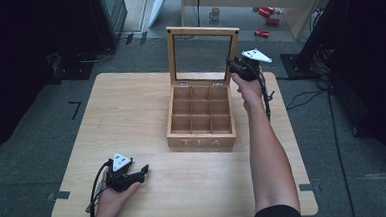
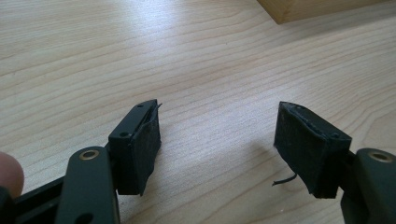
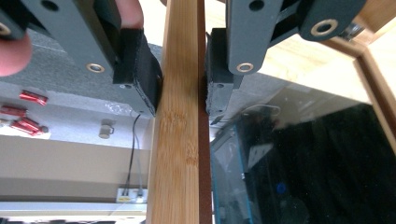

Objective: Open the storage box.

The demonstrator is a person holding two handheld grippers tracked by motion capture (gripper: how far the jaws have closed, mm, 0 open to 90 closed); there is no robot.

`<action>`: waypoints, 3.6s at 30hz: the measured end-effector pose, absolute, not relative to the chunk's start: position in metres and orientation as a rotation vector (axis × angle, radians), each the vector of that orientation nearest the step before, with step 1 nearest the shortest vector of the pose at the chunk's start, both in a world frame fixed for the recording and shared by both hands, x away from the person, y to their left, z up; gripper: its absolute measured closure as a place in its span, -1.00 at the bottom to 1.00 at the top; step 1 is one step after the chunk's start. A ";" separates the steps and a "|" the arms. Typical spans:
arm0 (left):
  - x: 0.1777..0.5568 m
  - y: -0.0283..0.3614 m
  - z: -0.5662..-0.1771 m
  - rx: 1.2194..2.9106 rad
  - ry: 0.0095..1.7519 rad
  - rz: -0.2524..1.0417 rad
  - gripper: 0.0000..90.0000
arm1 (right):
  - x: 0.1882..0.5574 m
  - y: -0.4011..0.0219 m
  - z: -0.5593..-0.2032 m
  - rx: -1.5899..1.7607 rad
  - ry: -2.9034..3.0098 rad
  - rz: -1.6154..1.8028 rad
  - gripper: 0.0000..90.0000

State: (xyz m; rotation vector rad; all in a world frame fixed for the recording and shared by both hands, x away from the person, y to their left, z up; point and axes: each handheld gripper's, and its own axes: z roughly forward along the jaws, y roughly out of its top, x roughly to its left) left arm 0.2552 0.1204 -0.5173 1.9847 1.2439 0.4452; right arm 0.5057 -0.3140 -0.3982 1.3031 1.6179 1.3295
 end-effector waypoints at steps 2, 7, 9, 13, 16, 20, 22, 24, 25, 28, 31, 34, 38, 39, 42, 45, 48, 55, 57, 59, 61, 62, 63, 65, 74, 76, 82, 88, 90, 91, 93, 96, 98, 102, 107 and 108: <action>0.255 0.120 -0.517 1.985 1.244 0.447 -0.29 | 0.509 -0.312 -0.399 1.325 1.596 1.322 0.48; 0.255 0.120 -0.517 1.994 1.243 0.451 -0.29 | 0.514 -0.309 -0.400 1.350 1.574 1.314 0.48; 0.255 0.120 -0.517 1.987 1.243 0.447 -0.29 | 0.515 -0.309 -0.401 1.364 1.567 1.314 0.48; 0.255 0.120 -0.517 1.986 1.244 0.447 -0.29 | 0.518 -0.307 -0.400 1.422 1.539 1.320 0.45; 0.255 0.120 -0.517 1.988 1.243 0.447 -0.29 | 0.519 -0.308 -0.400 1.448 1.525 1.352 0.36; 0.255 0.120 -0.517 1.993 1.241 0.448 -0.29 | 0.515 -0.309 -0.398 1.430 1.540 1.388 0.24; 0.255 0.120 -0.517 1.995 1.240 0.448 -0.29 | 0.511 -0.308 -0.396 1.424 1.544 1.395 0.20; 0.255 0.120 -0.517 1.996 1.240 0.448 -0.29 | 0.506 -0.309 -0.395 1.430 1.547 1.401 0.16; 0.255 0.120 -0.517 1.995 1.240 0.448 -0.29 | 0.504 -0.309 -0.395 1.431 1.553 1.404 0.14; 0.255 0.120 -0.517 1.995 1.240 0.450 -0.29 | 0.494 -0.312 -0.396 1.427 1.579 1.396 0.08; 0.255 0.119 -0.517 1.997 1.239 0.452 -0.29 | 0.481 -0.315 -0.397 1.431 1.605 1.405 -0.04; 0.255 0.119 -0.517 1.997 1.239 0.452 -0.30 | 0.465 -0.316 -0.397 1.419 1.644 1.378 -0.30; 0.253 0.118 -0.517 2.014 1.234 0.470 -0.32 | 0.441 -0.321 -0.399 1.414 1.704 1.352 -0.50; 0.253 0.117 -0.517 2.018 1.233 0.475 -0.32 | 0.434 -0.323 -0.400 1.411 1.717 1.357 -0.53; 0.252 0.116 -0.517 2.025 1.231 0.481 -0.34 | 0.414 -0.329 -0.401 1.395 1.744 1.385 -0.58; 0.252 0.116 -0.517 2.028 1.231 0.487 -0.36 | 0.394 -0.334 -0.403 1.388 1.756 1.423 -0.60; 0.251 0.115 -0.517 2.041 1.213 0.480 -0.44 | 0.376 -0.337 -0.405 1.373 1.775 1.431 -0.61; 0.249 0.113 -0.518 2.072 1.201 0.500 -0.63 | 0.335 -0.344 -0.413 1.331 1.838 1.422 -0.65; 0.250 0.113 -0.518 2.075 1.205 0.503 -0.64 | 0.324 -0.346 -0.416 1.328 1.851 1.406 -0.65; 0.250 0.113 -0.518 2.077 1.210 0.506 -0.64 | 0.313 -0.348 -0.420 1.325 1.864 1.395 -0.65; 0.250 0.113 -0.518 2.080 1.212 0.509 -0.64 | 0.303 -0.350 -0.425 1.323 1.872 1.386 -0.65; 0.249 0.112 -0.518 2.082 1.211 0.510 -0.65 | 0.298 -0.352 -0.428 1.324 1.871 1.386 -0.65; 0.249 0.112 -0.518 2.083 1.211 0.511 -0.65 | 0.292 -0.353 -0.431 1.327 1.873 1.378 -0.65; 0.249 0.112 -0.518 2.082 1.212 0.512 -0.65 | 0.281 -0.355 -0.436 1.317 1.873 1.357 -0.65; 0.248 0.111 -0.518 2.088 1.214 0.522 -0.65 | 0.233 -0.370 -0.460 1.342 1.863 1.326 -0.65; 0.248 0.111 -0.518 2.088 1.212 0.522 -0.65 | 0.224 -0.376 -0.465 1.352 1.858 1.316 -0.65; 0.248 0.111 -0.518 2.090 1.211 0.524 -0.65 | 0.199 -0.396 -0.476 1.408 1.833 1.284 -0.65; 0.248 0.111 -0.518 2.089 1.212 0.527 -0.65 | 0.179 -0.416 -0.493 1.484 1.837 1.193 -0.65; 0.247 0.111 -0.518 2.089 1.214 0.529 -0.65 | 0.174 -0.421 -0.500 1.509 1.846 1.139 -0.65; 0.247 0.111 -0.518 2.089 1.214 0.531 -0.65 | 0.171 -0.425 -0.505 1.529 1.849 1.109 -0.65; 0.247 0.110 -0.518 2.089 1.214 0.532 -0.65 | 0.169 -0.428 -0.509 1.551 1.851 1.090 -0.65; 0.247 0.110 -0.518 2.088 1.215 0.532 -0.65 | 0.169 -0.432 -0.519 1.627 1.867 1.016 -0.65; 0.247 0.111 -0.518 2.087 1.217 0.531 -0.65 | 0.170 -0.433 -0.520 1.647 1.872 1.010 -0.66; 0.247 0.111 -0.518 2.086 1.219 0.531 -0.65 | 0.172 -0.431 -0.524 1.660 1.885 0.958 -0.67; 0.247 0.111 -0.518 2.085 1.220 0.527 -0.65 | 0.171 -0.427 -0.525 1.598 1.930 0.883 -0.68; 0.248 0.111 -0.518 2.086 1.219 0.526 -0.65 | 0.169 -0.426 -0.527 1.583 1.930 0.886 -0.69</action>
